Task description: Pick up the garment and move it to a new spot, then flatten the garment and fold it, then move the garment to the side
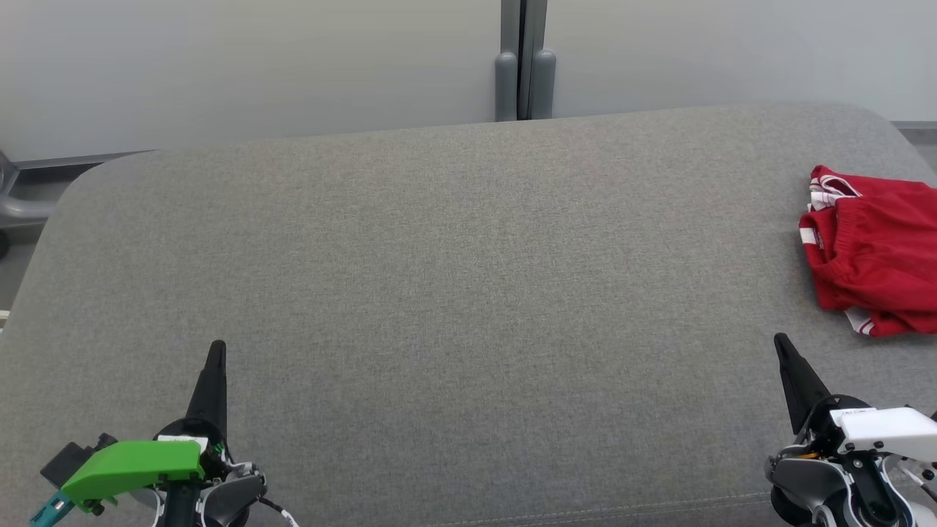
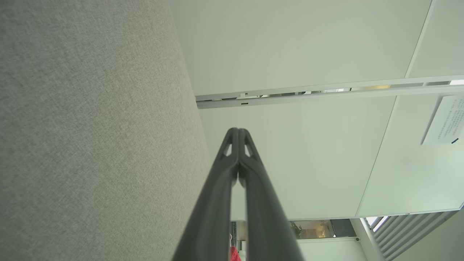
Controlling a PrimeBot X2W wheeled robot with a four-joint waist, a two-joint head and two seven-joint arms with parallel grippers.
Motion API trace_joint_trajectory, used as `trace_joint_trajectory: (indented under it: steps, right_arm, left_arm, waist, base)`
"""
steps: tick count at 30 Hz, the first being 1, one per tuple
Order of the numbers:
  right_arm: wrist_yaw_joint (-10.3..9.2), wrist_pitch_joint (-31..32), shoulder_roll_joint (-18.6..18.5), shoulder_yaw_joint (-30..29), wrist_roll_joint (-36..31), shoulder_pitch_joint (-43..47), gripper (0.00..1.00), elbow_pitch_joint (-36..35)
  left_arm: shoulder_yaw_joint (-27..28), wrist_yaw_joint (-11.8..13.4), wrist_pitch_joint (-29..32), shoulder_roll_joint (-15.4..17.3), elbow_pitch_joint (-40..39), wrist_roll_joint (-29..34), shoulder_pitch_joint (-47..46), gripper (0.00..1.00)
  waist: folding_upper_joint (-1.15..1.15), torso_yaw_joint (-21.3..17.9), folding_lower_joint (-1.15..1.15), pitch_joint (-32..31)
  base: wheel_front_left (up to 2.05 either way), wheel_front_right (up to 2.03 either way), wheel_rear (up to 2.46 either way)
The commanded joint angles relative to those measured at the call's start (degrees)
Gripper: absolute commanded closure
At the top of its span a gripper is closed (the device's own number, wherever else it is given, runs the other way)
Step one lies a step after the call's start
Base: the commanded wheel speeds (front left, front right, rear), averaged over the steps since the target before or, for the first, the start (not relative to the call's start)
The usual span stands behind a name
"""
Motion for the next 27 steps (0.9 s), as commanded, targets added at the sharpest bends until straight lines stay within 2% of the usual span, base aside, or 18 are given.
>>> trace_joint_trajectory:
  steps: [1, 7, 27]
  right_arm:
    - [0.02, 0.4, -0.2, -0.3, 1.1, -0.8, 1.00, 0.2]
    - [0.02, 0.6, -0.2, -0.7, 3.3, -0.9, 1.00, 0.4]
    - [0.02, 0.8, 0.0, -0.8, 2.7, -0.9, 1.00, 0.4]
  left_arm:
    - [0.6, -0.6, 0.3, -0.4, 0.2, -1.3, -0.8, 1.00]
    - [1.7, -1.4, 0.8, -1.1, 0.4, -2.3, -1.0, 1.00]
    - [1.7, -1.3, 0.9, -1.1, 0.4, -2.0, -1.0, 1.00]
  waist:
    - [0.00, 0.0, 0.00, 0.0]
    - [0.00, -0.1, 0.00, 0.2]
    - [0.00, -0.1, 0.00, 0.2]
  base:
    - [0.00, 0.00, 0.00]
    - [0.00, 0.00, 0.00]
    - [0.00, 0.00, 0.00]
